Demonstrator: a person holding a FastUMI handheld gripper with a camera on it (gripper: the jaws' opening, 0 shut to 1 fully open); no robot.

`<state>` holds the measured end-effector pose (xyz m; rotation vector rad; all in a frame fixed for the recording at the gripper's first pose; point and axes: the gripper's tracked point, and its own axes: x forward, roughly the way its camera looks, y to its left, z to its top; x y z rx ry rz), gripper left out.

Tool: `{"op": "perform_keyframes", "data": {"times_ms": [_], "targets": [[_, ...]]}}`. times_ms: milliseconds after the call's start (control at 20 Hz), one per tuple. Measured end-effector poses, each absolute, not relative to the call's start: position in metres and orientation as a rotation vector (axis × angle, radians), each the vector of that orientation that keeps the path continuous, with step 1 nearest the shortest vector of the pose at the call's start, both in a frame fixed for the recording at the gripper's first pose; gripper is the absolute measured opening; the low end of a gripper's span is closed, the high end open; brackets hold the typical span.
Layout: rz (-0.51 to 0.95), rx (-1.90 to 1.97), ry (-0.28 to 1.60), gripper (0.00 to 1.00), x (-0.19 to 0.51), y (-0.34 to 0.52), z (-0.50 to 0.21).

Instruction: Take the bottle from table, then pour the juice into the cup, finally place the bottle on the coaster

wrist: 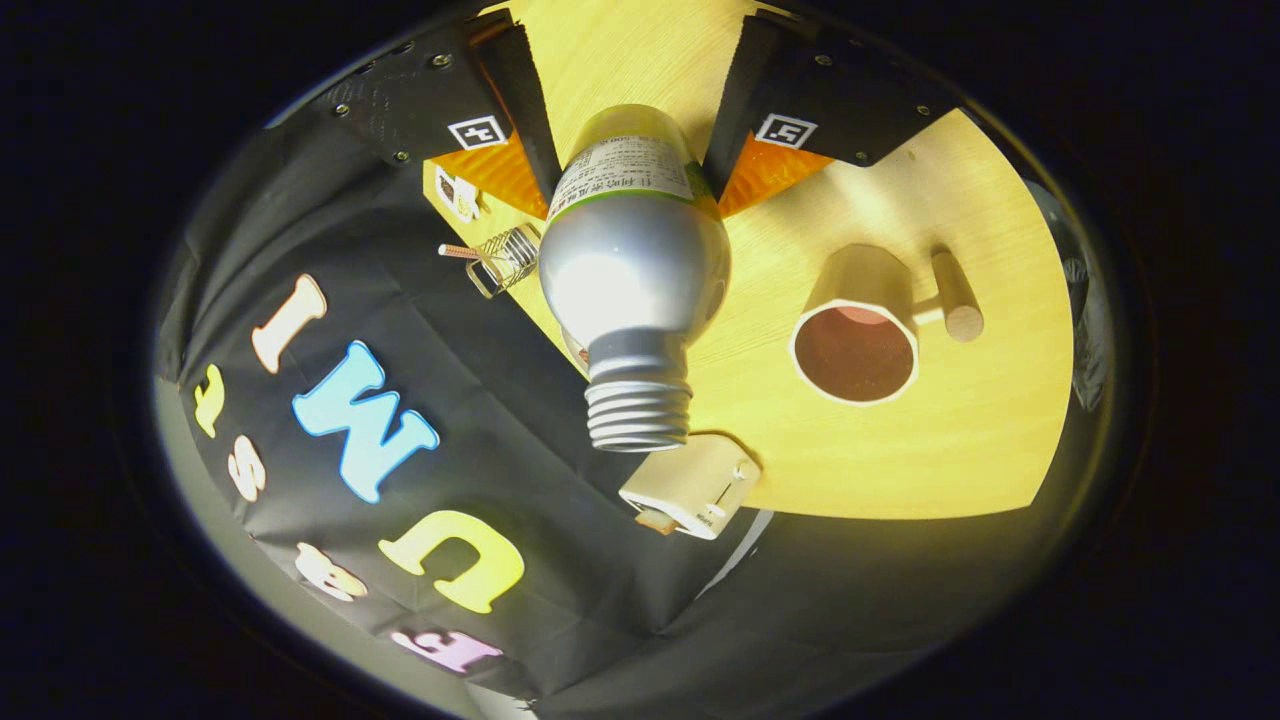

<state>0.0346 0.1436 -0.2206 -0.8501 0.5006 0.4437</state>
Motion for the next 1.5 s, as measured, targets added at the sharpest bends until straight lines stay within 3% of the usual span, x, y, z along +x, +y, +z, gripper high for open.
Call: {"op": "perform_keyframes", "data": {"times_ms": [1500], "targets": [[0.509,-1.491,0.518,0.75,0.036,0.164,-0.239]]}}
